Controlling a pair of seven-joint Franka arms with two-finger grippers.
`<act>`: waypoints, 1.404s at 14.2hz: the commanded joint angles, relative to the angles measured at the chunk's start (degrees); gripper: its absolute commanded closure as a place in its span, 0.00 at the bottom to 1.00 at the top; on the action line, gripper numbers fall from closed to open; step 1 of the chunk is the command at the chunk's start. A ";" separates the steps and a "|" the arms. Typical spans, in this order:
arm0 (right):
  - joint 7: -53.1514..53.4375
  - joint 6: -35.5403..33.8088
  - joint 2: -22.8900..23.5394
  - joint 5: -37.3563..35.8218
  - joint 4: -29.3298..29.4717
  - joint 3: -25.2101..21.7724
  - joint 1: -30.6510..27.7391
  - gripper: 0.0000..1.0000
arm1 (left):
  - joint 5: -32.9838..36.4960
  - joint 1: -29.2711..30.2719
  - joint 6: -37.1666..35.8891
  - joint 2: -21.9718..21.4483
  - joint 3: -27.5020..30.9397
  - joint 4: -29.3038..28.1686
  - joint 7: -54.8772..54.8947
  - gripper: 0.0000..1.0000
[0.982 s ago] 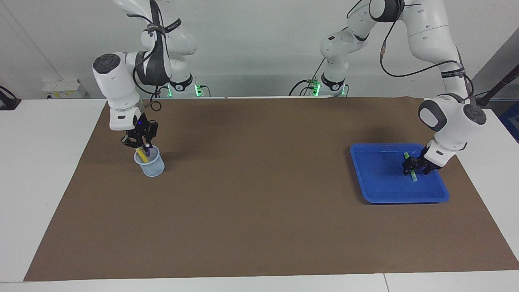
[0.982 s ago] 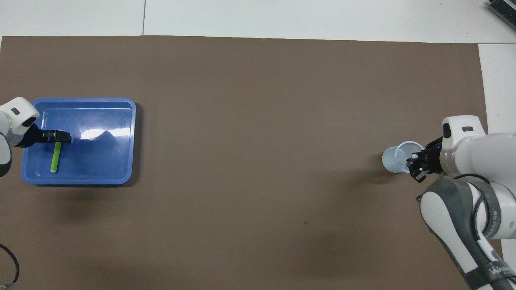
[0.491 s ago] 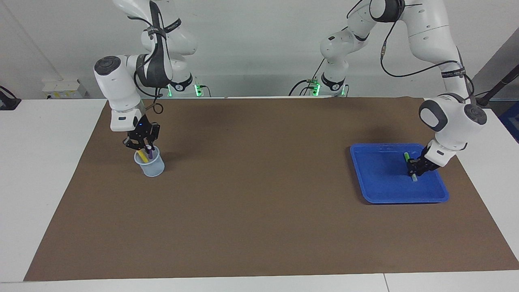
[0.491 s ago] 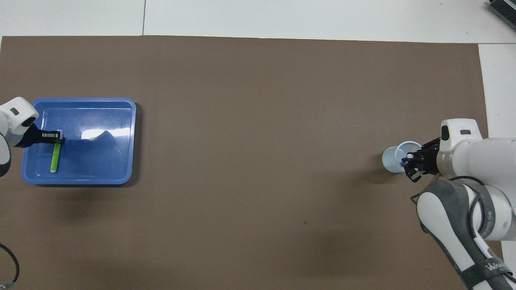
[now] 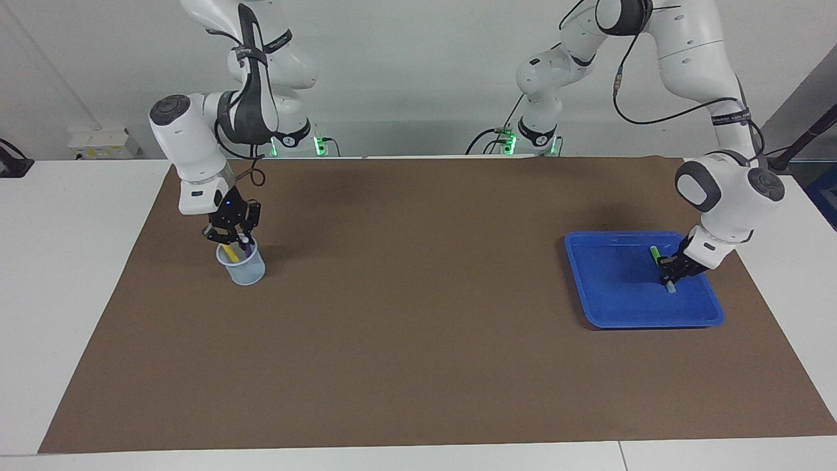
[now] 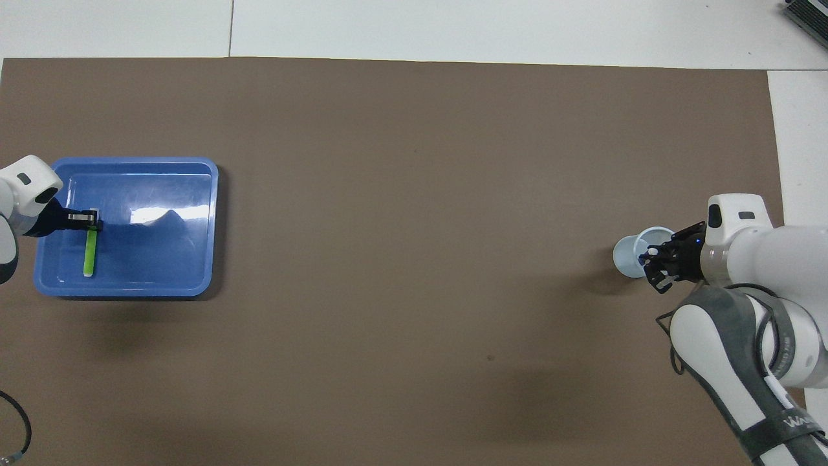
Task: Transfer and insert pens with both arms
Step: 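Insert the purple pen into the cup while the left gripper grasps green pen, then lift the green pen with the left gripper while the right gripper withdraws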
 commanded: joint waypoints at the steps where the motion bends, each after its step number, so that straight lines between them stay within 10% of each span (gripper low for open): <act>1: -2.54 0.86 -0.39 1.53 -1.04 0.47 -1.82 1.00 | 0.89 -0.06 -5.14 0.40 0.04 2.88 -0.94 1.00; 4: -2.89 0.42 -0.48 1.53 -1.05 0.47 -2.00 1.00 | 0.98 -0.67 -11.65 -0.04 0.04 6.40 -4.54 1.00; 8: -2.72 0.15 -0.48 1.53 -1.04 0.47 -2.26 0.18 | 0.80 -1.29 -16.84 -3.28 -0.31 6.67 -9.90 1.00; 20: -1.93 -12.31 -0.65 1.53 7.56 0.73 -1.39 0.13 | -17.99 -3.83 -32.32 -17.35 -1.01 5.62 -52.23 1.00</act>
